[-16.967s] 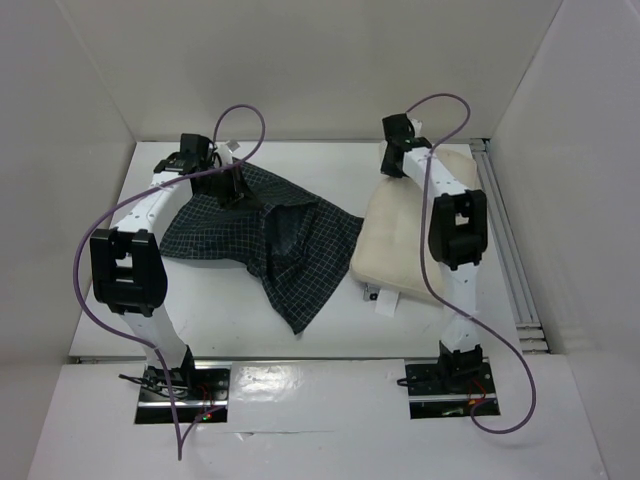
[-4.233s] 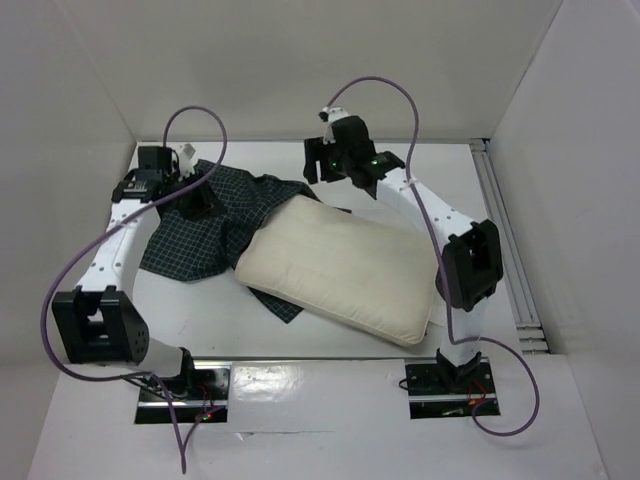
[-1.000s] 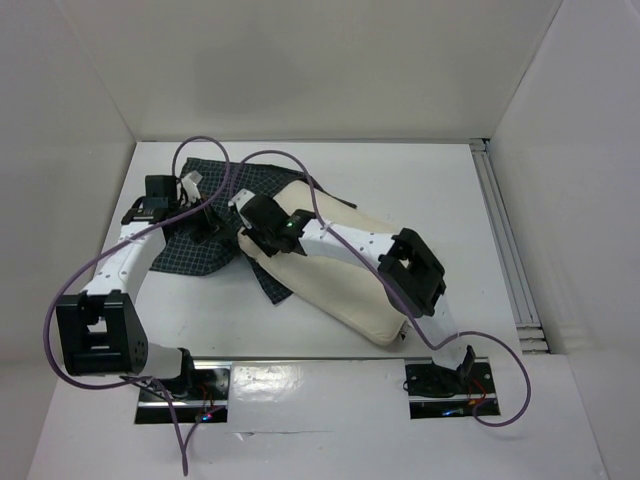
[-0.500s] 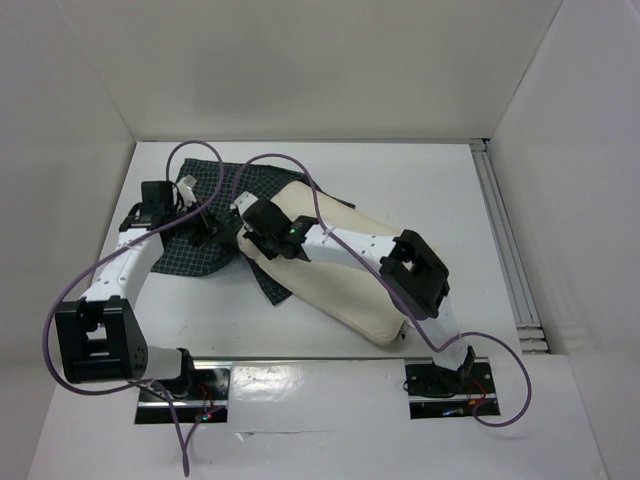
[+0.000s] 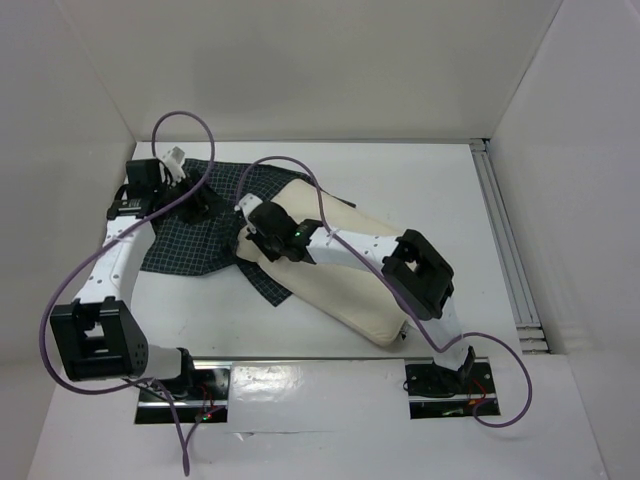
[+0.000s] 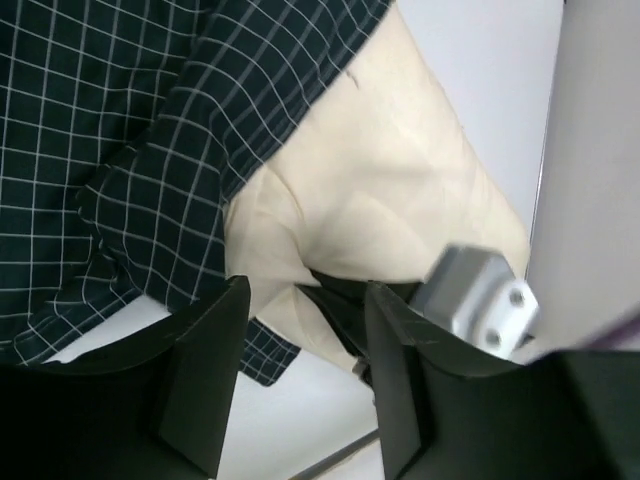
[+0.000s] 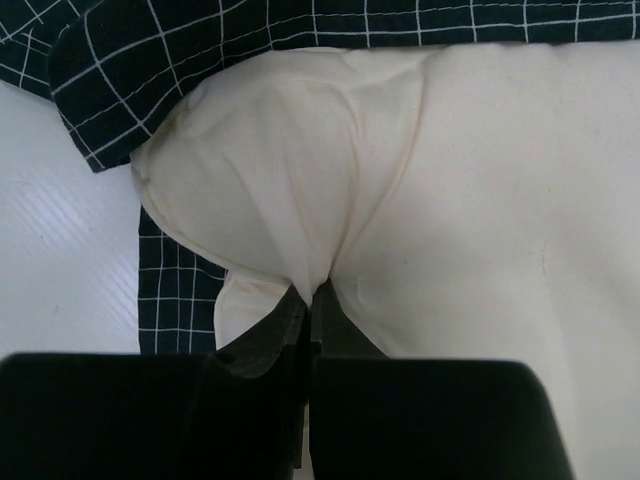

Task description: Put the pillow into the pillowcase

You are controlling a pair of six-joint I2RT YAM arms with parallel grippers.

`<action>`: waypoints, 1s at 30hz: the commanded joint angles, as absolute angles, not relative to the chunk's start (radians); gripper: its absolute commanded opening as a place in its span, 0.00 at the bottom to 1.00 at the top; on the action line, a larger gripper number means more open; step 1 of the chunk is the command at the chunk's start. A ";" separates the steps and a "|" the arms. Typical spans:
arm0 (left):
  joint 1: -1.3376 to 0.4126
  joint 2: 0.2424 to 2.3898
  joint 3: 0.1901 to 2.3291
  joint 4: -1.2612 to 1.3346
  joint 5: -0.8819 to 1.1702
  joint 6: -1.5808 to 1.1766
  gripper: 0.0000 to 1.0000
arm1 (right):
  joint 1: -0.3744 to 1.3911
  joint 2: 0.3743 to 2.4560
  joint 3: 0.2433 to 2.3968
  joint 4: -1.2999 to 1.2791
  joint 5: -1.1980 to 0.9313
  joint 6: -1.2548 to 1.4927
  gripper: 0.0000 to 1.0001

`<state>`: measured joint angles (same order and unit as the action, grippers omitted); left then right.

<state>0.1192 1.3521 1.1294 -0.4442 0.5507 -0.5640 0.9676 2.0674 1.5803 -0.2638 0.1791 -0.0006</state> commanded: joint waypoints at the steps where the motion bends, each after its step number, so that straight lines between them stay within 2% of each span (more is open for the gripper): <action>1: 0.104 1.455 1.186 -0.452 0.488 -0.503 0.64 | 0.953 2.019 1.540 -0.298 0.181 -0.005 0.00; 2: 0.089 1.488 1.228 -0.480 0.473 -0.479 0.67 | 0.953 2.019 1.529 -0.285 0.181 -0.005 0.00; 5: 0.048 1.577 1.267 -0.525 0.404 -0.456 0.67 | 0.943 2.008 1.519 -0.276 0.172 -0.005 0.00; 8: 0.006 1.598 1.281 -0.549 0.345 -0.456 0.56 | 0.943 2.008 1.519 -0.276 0.183 -0.005 0.00; 16: -0.048 1.681 1.321 -0.597 0.262 -0.465 0.55 | 0.934 1.999 1.519 -0.276 0.173 0.005 0.00; 18: -0.048 1.697 1.330 -0.597 0.274 -0.465 0.47 | 0.934 1.999 1.519 -0.276 0.173 0.005 0.00; 19: -0.048 1.697 1.330 -0.597 0.288 -0.465 0.34 | 0.934 1.999 1.529 -0.276 0.173 0.005 0.00; 21: -0.048 1.707 1.351 -0.597 0.301 -0.474 0.00 | 0.934 2.008 1.529 -0.276 0.173 0.005 0.00; 27: -0.048 1.657 1.390 -0.597 0.362 -0.474 0.00 | 0.934 2.008 1.539 -0.276 0.184 0.005 0.00; 30: -0.016 1.600 1.367 -0.554 0.495 -0.486 0.00 | 0.925 2.008 1.549 -0.276 0.184 -0.005 0.00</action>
